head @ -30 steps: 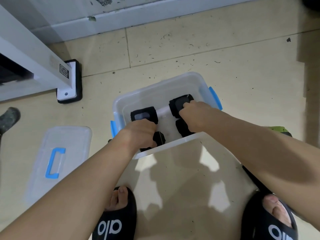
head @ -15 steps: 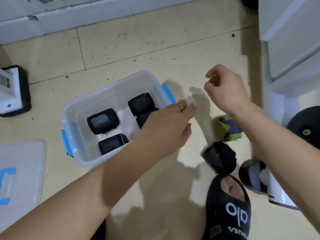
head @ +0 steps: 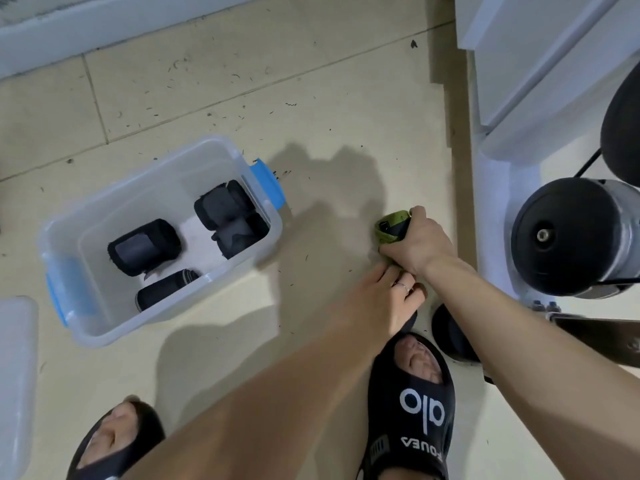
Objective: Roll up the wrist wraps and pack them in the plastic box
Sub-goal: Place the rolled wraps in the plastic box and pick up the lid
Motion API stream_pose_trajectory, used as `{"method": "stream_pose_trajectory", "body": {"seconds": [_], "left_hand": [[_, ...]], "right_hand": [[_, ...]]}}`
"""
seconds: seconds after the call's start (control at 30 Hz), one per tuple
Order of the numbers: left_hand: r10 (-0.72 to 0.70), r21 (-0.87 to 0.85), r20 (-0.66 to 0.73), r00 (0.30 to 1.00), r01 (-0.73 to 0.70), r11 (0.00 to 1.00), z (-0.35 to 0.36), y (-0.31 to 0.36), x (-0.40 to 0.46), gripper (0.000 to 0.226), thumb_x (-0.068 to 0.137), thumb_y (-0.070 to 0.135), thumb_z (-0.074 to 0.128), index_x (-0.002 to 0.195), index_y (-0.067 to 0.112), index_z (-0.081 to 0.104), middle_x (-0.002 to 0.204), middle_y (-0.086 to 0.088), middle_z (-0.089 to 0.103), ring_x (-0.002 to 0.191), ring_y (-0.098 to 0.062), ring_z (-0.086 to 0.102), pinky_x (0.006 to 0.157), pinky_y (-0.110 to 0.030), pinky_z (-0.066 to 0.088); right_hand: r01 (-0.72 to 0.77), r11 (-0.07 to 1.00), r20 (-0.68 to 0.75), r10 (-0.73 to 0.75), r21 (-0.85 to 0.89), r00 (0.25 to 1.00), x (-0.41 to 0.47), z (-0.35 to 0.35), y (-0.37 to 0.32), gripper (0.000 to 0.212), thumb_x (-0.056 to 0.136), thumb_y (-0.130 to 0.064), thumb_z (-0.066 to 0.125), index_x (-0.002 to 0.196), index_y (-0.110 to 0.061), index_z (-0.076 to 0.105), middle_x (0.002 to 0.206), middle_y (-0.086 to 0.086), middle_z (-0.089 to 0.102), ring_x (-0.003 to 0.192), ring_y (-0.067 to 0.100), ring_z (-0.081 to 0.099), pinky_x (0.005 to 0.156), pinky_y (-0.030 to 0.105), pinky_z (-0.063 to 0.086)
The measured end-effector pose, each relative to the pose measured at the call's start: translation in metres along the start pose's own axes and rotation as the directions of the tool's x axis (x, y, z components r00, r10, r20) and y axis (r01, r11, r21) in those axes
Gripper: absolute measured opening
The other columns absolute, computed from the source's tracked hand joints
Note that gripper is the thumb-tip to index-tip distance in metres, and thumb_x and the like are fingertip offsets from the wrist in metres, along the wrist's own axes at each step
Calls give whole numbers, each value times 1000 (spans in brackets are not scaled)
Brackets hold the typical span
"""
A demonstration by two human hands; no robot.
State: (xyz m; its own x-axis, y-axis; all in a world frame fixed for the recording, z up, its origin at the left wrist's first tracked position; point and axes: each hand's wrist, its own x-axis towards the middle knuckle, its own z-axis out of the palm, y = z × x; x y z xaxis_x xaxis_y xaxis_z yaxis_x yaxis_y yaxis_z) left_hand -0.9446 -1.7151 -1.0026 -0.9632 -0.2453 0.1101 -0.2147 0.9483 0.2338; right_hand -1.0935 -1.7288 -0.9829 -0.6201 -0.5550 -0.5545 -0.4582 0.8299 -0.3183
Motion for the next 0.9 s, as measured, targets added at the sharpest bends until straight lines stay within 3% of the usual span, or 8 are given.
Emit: {"method": "stream_pose_trajectory", "body": {"seconds": [0.13, 0.27, 0.4, 0.5, 0.57, 0.7, 0.8, 0.9], "left_hand": [[-64, 125, 27, 998, 60, 990, 5, 5, -2, 22, 68, 3, 68, 87, 15, 69, 104, -11, 71, 71, -27, 56, 68, -32, 46], [-161, 178, 277, 947, 114, 977, -16, -11, -13, 74, 44, 31, 95, 109, 18, 63, 90, -9, 67, 73, -26, 61, 64, -32, 44], [-233, 28, 381, 895, 241, 970, -73, -34, -9, 75, 79, 49, 74, 138, 22, 37, 118, -7, 59, 99, -29, 57, 73, -35, 33], [-355, -107, 283, 891, 397, 912, -140, -63, -20, 69, 75, 51, 73, 129, 28, 38, 105, 6, 53, 90, -20, 60, 63, -32, 40], [-455, -209, 280, 845, 517, 830, -188, -88, -36, 61, 73, 55, 75, 118, 34, 41, 95, 11, 54, 82, -10, 60, 62, -32, 48], [-640, -382, 284, 714, 697, 607, -253, -146, -84, 66, 69, 43, 84, 119, 41, 41, 93, 11, 66, 73, -7, 65, 65, -37, 57], [-730, -246, 268, 628, 778, 579, -251, -186, -123, 87, 65, 42, 90, 136, 37, 40, 103, 11, 65, 89, -17, 66, 80, -42, 57], [-761, -116, 297, 577, 813, 571, -223, -211, -151, 79, 62, 44, 90, 128, 30, 49, 107, 7, 61, 98, -21, 60, 85, -42, 54]], "right_hand": [[32, 999, -14, -32, 36, 999, -3, -4, -1, 56, 79, -30, 75, 121, -13, 43, 113, 10, 60, 98, 31, 58, 71, 35, 43], [123, 987, -79, -115, 100, 990, -8, -23, -19, 63, 77, -25, 79, 128, -11, 45, 117, 11, 61, 98, 29, 56, 75, 36, 49], [288, 922, -177, -248, 259, 953, -24, -57, -59, 71, 74, -20, 82, 134, -14, 45, 118, 5, 61, 103, 25, 59, 82, 38, 55], [407, 850, -228, -346, 333, 910, -44, -80, -106, 68, 71, -24, 85, 127, -20, 47, 103, -11, 58, 91, 6, 60, 70, 20, 52], [468, 809, -245, -403, 356, 882, -57, -89, -141, 63, 71, -28, 86, 121, -23, 48, 98, -18, 55, 85, -3, 56, 60, 8, 45], [574, 727, -240, -521, 378, 819, -77, -82, -195, 60, 69, -25, 86, 119, -17, 53, 96, -14, 56, 84, 2, 57, 68, 18, 53], [576, 750, -104, -577, 325, 810, -86, -58, -224, 60, 72, -30, 86, 120, -16, 52, 101, -10, 57, 88, 4, 58, 69, 20, 52], [547, 799, 75, -580, 251, 811, -91, -20, -245, 59, 74, -37, 85, 117, -16, 50, 105, -4, 57, 88, 7, 57, 66, 25, 50]]}}
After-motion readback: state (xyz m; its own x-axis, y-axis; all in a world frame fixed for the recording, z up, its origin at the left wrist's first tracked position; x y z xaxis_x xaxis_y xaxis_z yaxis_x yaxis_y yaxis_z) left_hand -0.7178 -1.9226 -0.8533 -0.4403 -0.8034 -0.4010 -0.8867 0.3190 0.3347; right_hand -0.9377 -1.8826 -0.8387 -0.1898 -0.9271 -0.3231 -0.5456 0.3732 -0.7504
